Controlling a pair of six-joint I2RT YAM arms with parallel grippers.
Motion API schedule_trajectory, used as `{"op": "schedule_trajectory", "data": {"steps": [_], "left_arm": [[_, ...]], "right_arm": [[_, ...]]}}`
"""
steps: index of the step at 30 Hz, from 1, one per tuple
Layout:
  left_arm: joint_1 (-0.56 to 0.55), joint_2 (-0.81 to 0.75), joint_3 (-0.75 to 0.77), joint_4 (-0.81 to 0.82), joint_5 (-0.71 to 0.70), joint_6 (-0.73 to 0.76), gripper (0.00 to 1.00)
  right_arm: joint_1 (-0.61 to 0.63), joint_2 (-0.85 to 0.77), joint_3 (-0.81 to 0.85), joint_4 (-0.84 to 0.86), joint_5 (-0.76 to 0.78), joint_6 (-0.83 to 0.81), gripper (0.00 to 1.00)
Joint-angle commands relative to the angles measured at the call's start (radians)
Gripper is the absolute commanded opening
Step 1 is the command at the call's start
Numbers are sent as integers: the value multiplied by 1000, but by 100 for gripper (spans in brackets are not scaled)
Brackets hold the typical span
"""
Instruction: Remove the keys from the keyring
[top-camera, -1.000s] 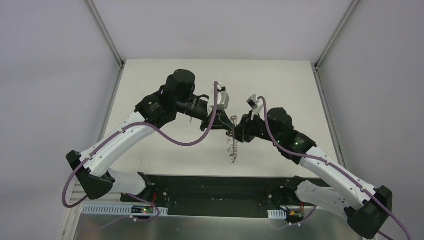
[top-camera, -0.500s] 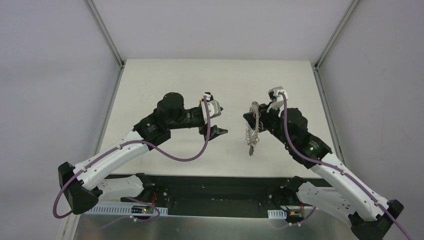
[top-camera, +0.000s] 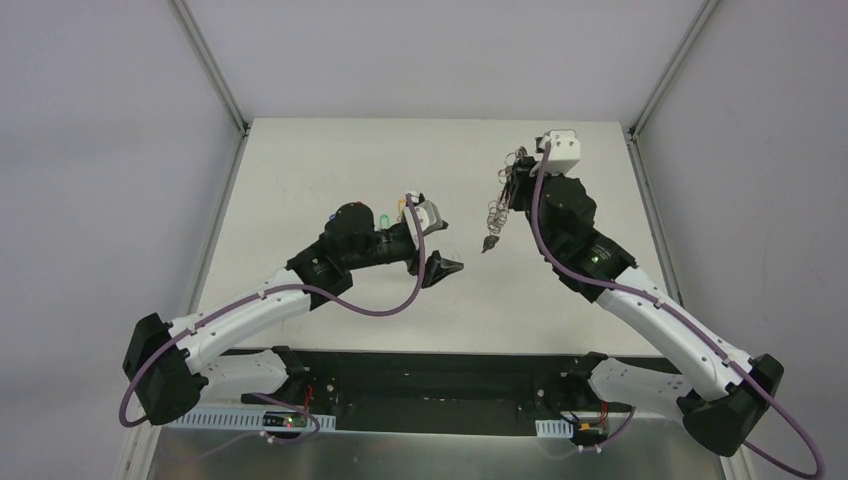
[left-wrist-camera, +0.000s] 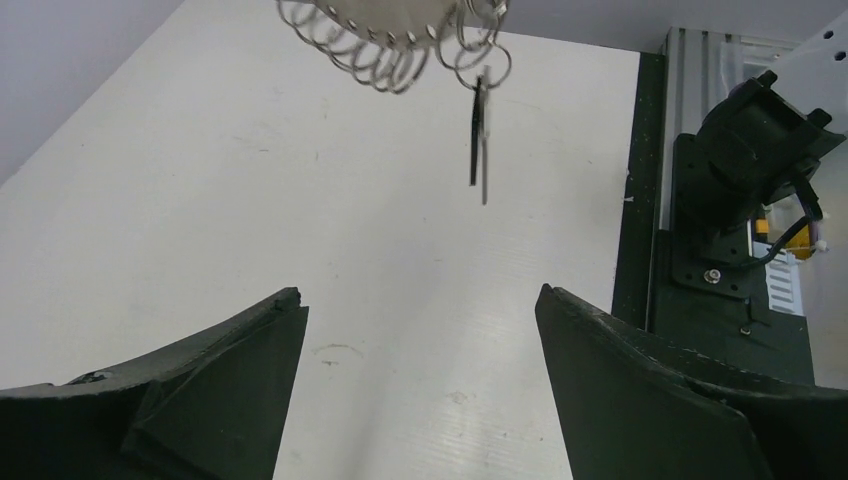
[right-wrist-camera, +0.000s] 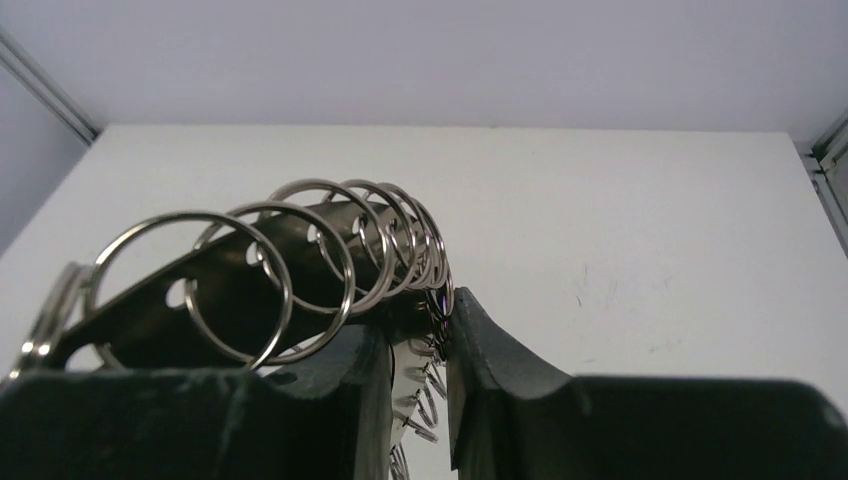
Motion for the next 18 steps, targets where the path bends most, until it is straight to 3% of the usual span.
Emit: {"op": "schedule_trajectory", "data": {"steps": [1,9,18], "left_arm": [[0,28,-32,236,42,-109,87],[0,45,-64,333,66,-124,82],[0,61,-101,443,149,-120,75]], "right_arm": [[1,9,80,281,20,-36,0],[32,45,140,310,-128,-54,0],[88,58,136,344,-110,-83,0]]}}
